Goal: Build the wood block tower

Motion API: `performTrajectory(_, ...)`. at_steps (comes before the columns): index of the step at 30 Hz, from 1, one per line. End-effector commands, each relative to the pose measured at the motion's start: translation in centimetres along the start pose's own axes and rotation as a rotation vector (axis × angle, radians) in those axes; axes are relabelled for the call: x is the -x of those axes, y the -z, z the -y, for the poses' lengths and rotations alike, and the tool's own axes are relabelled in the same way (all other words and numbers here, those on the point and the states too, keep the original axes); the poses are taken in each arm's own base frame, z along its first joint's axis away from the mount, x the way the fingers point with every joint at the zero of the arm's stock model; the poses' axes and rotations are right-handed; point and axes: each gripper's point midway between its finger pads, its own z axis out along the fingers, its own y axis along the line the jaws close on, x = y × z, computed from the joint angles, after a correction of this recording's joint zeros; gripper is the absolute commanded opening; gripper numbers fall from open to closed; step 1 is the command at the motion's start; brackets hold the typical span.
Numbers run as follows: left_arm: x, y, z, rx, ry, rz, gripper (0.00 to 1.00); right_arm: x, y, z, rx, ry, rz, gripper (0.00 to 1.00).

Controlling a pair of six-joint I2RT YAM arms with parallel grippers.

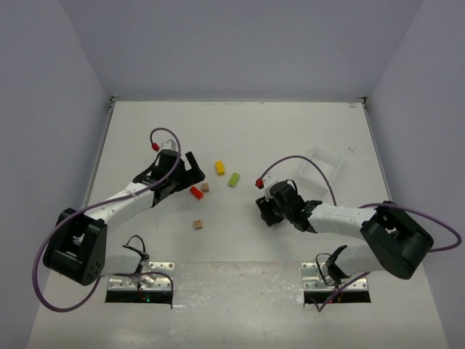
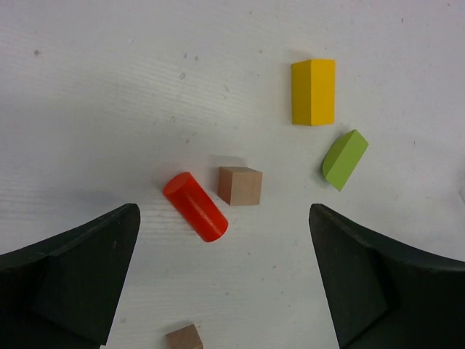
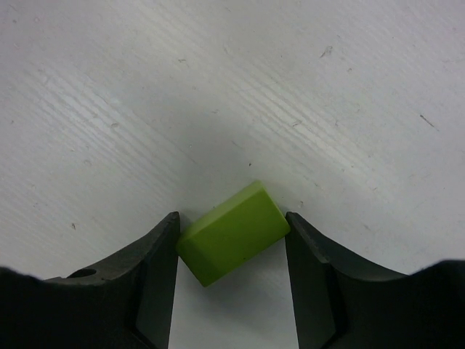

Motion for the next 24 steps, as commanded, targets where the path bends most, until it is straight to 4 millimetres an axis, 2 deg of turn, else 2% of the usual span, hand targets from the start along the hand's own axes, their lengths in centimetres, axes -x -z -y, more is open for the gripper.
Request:
performTrajectory(1, 2.2, -1.3, 5.0, -0.107, -0.082, 0.017, 1.00, 2.5, -0.4, 0.1, 0.055, 0.030, 0.106, 0.25)
performTrajectory(2, 1.7, -2.0, 5.0, -0.102, -0.100, -0.006, 1.00, 2.5, -0.4, 0.0, 0.067, 0.038, 0.108, 0.27)
performTrajectory(3, 2.3, -2.3, 5.9, -0.114, -0.108, -0.002, 1.00, 2.4, -0.5, -0.1, 0.073, 0.042, 0.103, 0.29)
performTrajectory(5, 2.1, -3.8, 6.1, -0.093, -0.129, -0.028, 1.00, 2.0, -0.7, -0.3, 0.088, 0.037, 0.089, 0.43)
performTrajectory(6, 2.8, -3.7, 6.7, -0.100, -0.129, -0.017, 1.00, 1.9, -0.7, -0.3, 0.088, 0.037, 0.088, 0.44)
performTrajectory(7, 2.9, -4.7, 7.1, -0.089, -0.138, -0.026, 1.00, 1.8, -0.7, -0.1, 0.075, 0.032, 0.086, 0.69)
performTrajectory(8, 2.8, -5.3, 7.3, -0.075, -0.150, -0.036, 1.00, 1.8, -0.7, 0.2, 0.055, 0.027, 0.085, 0.84)
performTrajectory(9, 2.2, -5.9, 7.1, -0.062, -0.159, -0.052, 1.00, 2.0, -0.6, 0.4, 0.044, 0.022, 0.089, 0.95)
performTrajectory(10, 1.8, -6.6, 7.3, -0.050, -0.170, -0.062, 1.00, 2.2, -0.5, 0.5, 0.037, 0.018, 0.095, 0.99)
performTrajectory(14, 1.6, -8.6, 8.9, -0.023, -0.205, -0.058, 0.96, 3.2, 0.5, 0.8, 0.016, -0.022, 0.123, 0.99)
performTrajectory(16, 1.0, -9.7, 8.6, 0.023, -0.213, -0.069, 0.95, 3.5, 1.3, 0.9, 0.003, -0.049, 0.145, 0.99)
performTrajectory(17, 1.1, -9.7, 9.1, 0.018, -0.216, -0.064, 0.94, 4.1, 1.8, 1.1, -0.007, -0.072, 0.172, 0.99)
performTrajectory(18, 1.2, -10.1, 8.9, 0.055, -0.217, -0.053, 0.92, 4.0, 2.6, 1.3, -0.022, -0.102, 0.183, 0.99)
performTrajectory(24, 0.6, -11.8, 8.4, 0.144, -0.202, -0.044, 0.74, 4.9, 6.1, 2.1, -0.060, -0.203, 0.315, 0.99)
